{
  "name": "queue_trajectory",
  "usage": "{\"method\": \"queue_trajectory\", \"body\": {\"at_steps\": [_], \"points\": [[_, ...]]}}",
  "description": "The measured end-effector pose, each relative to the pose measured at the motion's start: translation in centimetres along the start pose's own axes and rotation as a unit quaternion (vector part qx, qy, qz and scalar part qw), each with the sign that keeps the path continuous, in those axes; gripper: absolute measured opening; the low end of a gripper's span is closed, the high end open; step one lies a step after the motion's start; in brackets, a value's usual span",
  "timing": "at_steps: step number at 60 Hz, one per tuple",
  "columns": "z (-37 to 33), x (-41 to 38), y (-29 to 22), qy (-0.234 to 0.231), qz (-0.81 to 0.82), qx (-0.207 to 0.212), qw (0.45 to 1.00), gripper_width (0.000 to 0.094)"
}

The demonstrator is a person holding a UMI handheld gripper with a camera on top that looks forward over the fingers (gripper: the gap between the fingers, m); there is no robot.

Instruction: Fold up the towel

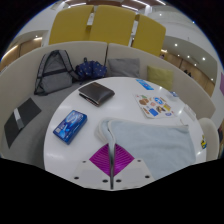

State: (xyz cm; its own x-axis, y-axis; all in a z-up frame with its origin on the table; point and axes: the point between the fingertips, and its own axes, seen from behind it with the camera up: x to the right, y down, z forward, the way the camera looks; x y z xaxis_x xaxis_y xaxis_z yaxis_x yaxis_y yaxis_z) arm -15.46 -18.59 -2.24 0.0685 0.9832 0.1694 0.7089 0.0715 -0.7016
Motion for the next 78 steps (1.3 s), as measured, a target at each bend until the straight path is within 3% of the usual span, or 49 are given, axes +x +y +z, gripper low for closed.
{"method": "queue_trajectory", "body": {"at_steps": [10,24,42,44,52,53,56,78], "points": [[-2.6,2.0,-3.5,-0.037,0.049,0.012,0.998,0.0022],[-6.6,15.4,-8.8,-0.031,0.082,0.044,0.995,0.0022],[-0.3,30.1,0.4,0.012,0.047,-0.03,0.998,0.0043],[0.2,30.6,1.2,0.007,0.045,-0.038,0.998,0.0112],[-2.2,32.6,1.0,-0.014,0.06,-0.035,0.998,0.0842],[-2.9,32.8,0.9,-0.017,0.06,-0.033,0.997,0.0889],[-5.5,33.7,0.5,-0.022,0.066,-0.031,0.997,0.0855],[-32.9,36.5,1.6,-0.047,0.058,-0.029,0.997,0.0864]]}}
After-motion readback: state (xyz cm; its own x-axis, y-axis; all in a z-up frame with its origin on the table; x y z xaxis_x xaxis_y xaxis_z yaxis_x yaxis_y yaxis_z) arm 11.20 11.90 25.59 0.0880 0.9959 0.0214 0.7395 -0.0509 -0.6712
